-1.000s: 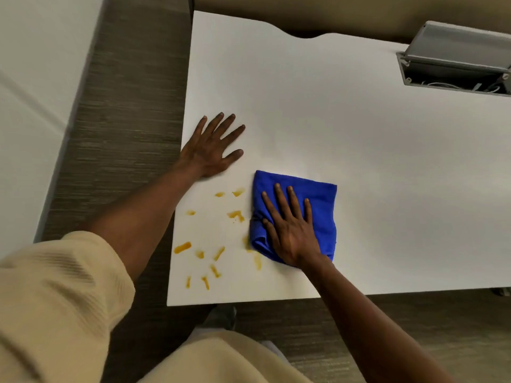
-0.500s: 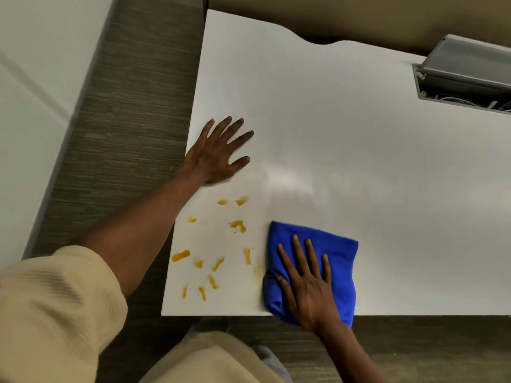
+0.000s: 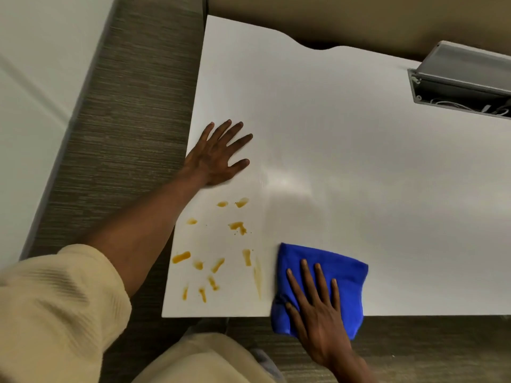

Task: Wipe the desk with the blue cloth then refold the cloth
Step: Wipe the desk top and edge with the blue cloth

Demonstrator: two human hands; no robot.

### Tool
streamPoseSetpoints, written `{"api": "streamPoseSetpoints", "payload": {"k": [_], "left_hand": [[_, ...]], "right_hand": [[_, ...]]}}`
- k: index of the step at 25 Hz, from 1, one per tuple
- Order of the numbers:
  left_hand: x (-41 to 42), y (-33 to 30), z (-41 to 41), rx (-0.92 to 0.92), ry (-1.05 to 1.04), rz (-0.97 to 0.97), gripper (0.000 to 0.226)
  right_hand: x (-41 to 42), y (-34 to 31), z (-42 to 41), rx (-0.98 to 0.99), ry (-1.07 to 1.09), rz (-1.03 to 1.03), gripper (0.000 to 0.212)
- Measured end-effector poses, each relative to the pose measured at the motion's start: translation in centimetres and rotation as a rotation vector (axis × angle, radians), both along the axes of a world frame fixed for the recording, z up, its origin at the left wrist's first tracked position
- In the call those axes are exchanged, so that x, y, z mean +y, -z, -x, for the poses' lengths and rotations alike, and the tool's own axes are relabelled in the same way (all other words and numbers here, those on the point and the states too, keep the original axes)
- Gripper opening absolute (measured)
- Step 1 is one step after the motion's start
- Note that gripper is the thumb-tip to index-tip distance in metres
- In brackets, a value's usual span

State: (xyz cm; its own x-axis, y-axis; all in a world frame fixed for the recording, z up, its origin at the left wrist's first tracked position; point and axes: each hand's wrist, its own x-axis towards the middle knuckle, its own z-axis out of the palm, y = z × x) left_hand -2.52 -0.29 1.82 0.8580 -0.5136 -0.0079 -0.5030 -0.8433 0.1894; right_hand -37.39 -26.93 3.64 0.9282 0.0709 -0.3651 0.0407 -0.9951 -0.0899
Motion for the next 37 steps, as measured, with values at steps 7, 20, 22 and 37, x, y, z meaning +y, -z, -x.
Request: {"api": "streamPoseSetpoints", "payload": {"k": [7,20,22,37], "left_hand": [[0.0,0.4,-0.2,-0.023,0.0,0.028,0.069],[0.1,0.4,-0.1,-0.021,-0.003,0.046,0.069],[0.0,0.3,-0.1,-0.024,-0.009,0.033,0.069],[0.1,0.2,0.0,0.007,-0.009,0.034,0.069]], "right_hand": [[1.2,0.5,-12.0,-0.069,-0.074,-0.051,0.063],[3.8,1.8,0.8,-0.176,-0.077,-0.286,0.054],[3.3,1.3,-3.0,-0.167,-0.145,-0.272,0.056],[1.7,1.3,-6.0,-0.239,-0.162,-0.19,0.055]]}}
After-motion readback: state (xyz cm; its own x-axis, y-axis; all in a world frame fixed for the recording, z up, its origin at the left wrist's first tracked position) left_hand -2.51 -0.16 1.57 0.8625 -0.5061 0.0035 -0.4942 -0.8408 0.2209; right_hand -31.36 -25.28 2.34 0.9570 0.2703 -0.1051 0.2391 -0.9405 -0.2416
